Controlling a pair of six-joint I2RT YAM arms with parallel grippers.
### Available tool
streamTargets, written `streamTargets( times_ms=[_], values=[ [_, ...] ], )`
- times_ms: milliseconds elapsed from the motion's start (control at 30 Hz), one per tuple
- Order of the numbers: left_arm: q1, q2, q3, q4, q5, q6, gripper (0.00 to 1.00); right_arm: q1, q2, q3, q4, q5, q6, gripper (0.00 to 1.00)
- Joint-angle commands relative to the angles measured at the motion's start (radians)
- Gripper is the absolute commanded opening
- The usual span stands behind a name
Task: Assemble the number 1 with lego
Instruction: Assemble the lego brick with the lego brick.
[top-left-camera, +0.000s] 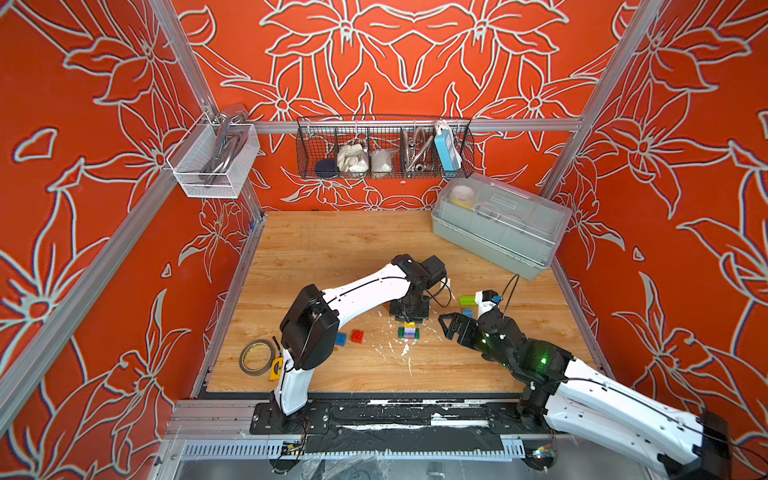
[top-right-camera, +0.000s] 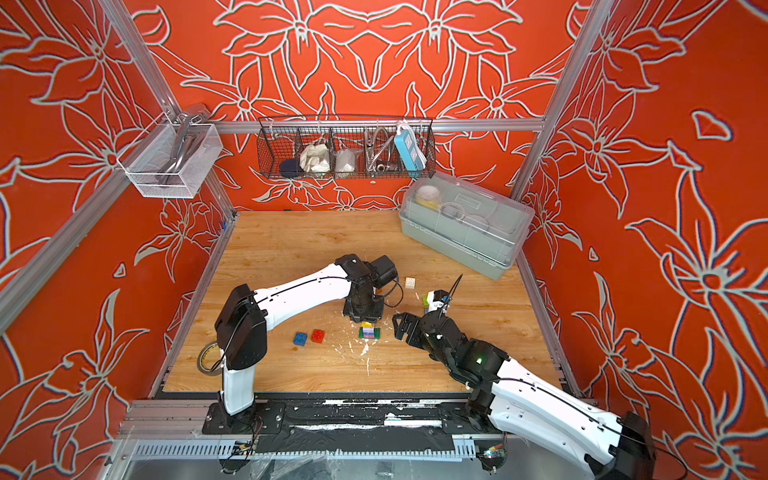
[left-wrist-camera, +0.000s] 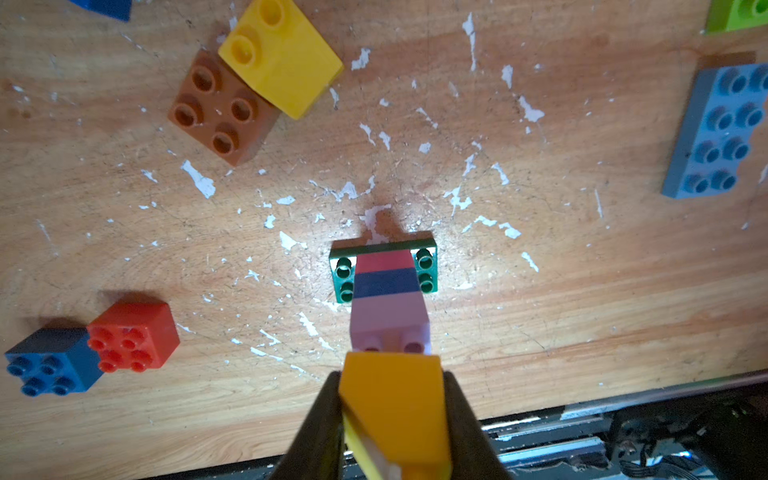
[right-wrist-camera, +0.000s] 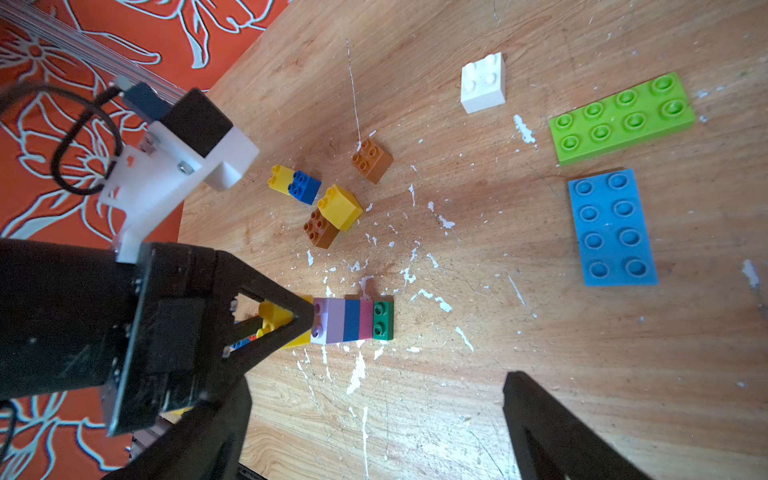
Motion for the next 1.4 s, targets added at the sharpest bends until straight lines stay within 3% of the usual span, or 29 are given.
streamTargets(
  times_ms=[0, 967, 1367],
  values=[
    [0.001, 0.015, -0.007, -0.002, -0.010, 0.001, 0.13, -0.003, -0.002, -0.020, -0.007, 0.025, 0.000, 1.00],
    [-0.023, 0.052, -0.026, -0.007, -0.021, 0.003, 0.12, -0.003, -0.008, -0.021, -0.008, 0.023, 0.002, 1.00],
    [-0.023, 0.122, 0.045, -0.063, -0.030, -0.008, 0.11, -0.003, -0.009, -0.022, -0.009, 0.022, 0.001, 1.00]
  ],
)
